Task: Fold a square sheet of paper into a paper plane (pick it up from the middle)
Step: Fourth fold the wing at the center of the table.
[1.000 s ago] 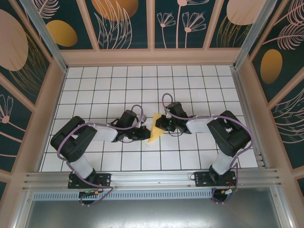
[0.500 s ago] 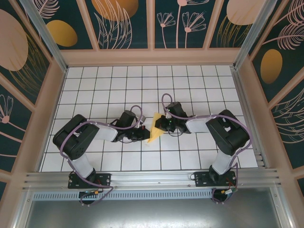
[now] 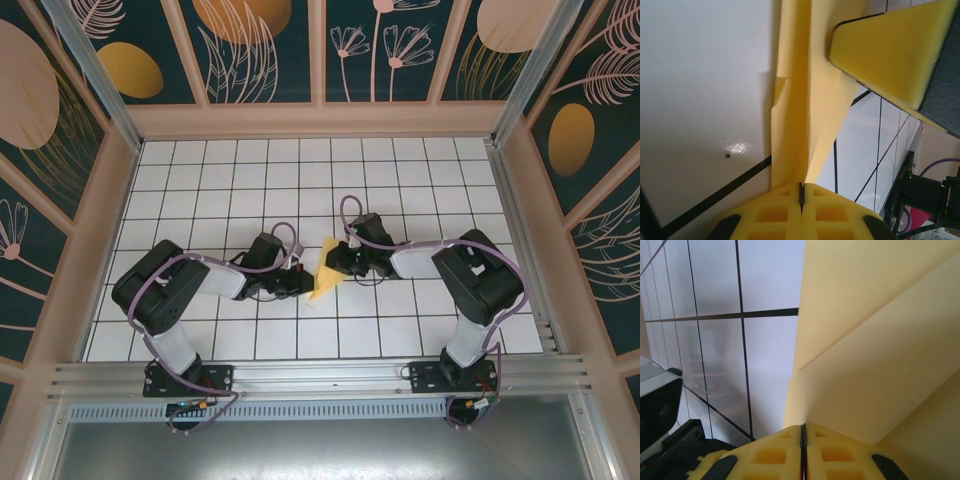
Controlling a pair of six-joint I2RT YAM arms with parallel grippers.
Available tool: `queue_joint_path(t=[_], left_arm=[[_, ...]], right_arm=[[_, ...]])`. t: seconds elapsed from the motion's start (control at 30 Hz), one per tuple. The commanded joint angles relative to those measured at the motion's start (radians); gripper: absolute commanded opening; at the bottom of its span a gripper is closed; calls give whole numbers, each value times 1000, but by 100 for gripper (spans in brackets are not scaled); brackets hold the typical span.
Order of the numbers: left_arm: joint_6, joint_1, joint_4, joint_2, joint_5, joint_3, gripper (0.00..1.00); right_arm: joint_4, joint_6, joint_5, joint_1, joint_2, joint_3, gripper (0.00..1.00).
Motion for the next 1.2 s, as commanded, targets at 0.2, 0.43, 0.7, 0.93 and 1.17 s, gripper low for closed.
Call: queue_joint_path(t=[0.2, 0.43, 0.7, 0.93, 1.17], left_arm=[[-40, 12, 61, -2, 26, -14, 0], [-45, 12, 59, 7, 30, -11, 1], [-57, 20, 66, 8, 33, -15, 1], [-52, 20, 42, 19, 31, -6, 5], [-32, 21, -20, -6, 8, -8, 16]], right_arm=[[8, -26, -21, -8, 39, 50, 11], [-1, -30, -15, -8, 68, 68, 11], [-14, -33, -5, -9, 81, 78, 11], [-30, -30, -5, -9, 123, 88, 10], [-44, -16, 17, -10, 122, 80, 10]])
